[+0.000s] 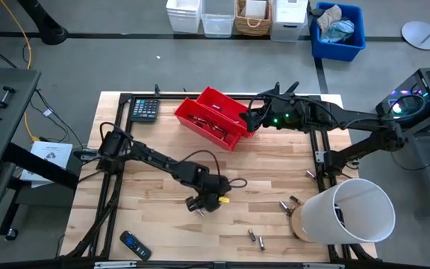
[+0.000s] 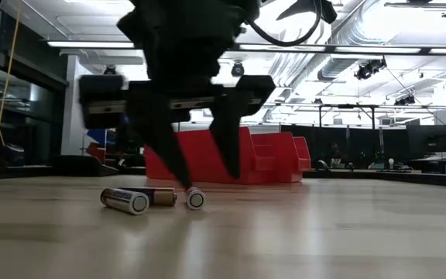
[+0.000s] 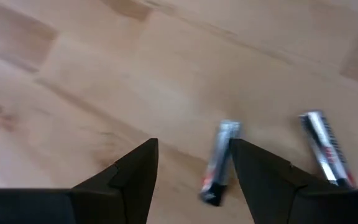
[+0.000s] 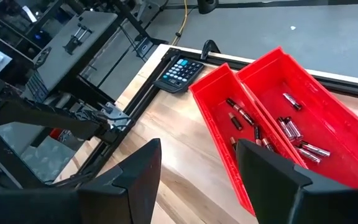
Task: Sort batteries
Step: Put the silver battery into the top red bin
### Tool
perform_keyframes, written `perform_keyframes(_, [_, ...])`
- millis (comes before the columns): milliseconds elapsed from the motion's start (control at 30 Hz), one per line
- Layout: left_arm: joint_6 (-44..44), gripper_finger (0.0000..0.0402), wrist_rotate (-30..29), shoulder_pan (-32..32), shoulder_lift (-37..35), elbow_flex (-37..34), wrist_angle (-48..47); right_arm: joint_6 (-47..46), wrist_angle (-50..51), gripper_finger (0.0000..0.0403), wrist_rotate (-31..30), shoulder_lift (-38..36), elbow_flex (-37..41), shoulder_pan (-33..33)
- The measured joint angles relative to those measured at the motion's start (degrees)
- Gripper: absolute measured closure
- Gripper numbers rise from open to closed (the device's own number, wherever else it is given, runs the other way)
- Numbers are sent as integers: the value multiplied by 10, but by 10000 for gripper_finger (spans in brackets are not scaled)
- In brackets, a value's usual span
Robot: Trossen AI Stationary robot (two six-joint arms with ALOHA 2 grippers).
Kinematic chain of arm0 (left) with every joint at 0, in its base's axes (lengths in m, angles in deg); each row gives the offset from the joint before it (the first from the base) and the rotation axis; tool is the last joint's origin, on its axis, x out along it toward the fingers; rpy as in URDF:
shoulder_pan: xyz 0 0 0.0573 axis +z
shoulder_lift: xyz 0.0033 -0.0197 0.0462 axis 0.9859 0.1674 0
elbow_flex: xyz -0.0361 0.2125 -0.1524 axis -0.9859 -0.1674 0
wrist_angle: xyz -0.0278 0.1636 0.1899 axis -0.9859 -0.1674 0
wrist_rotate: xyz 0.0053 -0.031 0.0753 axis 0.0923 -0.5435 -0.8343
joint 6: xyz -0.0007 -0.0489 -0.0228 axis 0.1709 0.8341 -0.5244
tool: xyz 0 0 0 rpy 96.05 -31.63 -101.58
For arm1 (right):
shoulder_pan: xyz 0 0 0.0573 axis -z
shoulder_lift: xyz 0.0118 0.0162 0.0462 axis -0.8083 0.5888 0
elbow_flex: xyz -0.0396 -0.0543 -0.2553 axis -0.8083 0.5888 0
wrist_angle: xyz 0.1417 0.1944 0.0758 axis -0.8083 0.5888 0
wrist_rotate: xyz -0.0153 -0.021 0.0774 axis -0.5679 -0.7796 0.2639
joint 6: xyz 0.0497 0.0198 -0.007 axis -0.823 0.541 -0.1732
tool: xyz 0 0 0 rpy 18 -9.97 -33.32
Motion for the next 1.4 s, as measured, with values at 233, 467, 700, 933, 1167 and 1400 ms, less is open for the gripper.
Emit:
perform_keyframes(233, [14, 203, 34, 18, 0, 0, 18, 0, 0, 199, -12, 0, 0, 0])
perform_keyframes(467, [11, 203, 29, 12, -6, 0, 11, 0, 18, 199, -12, 0, 0, 0])
perform_keyframes(700, [-4, 203, 30, 3, 3, -20, 12, 0, 23, 199, -12, 0, 0, 0])
perform_keyframes(933, [10, 203, 27, 9, 13, -24, 44, -2, 24, 199, -14, 0, 0, 0])
perform_keyframes(1167, [28, 245, 40, 12, 31, -21, 44, -4, 26, 199, -15, 0, 1, 0])
perform_keyframes(1400, [119, 370, 38, 15, 28, -13, 18, -4, 24, 199, -15, 0, 1, 0])
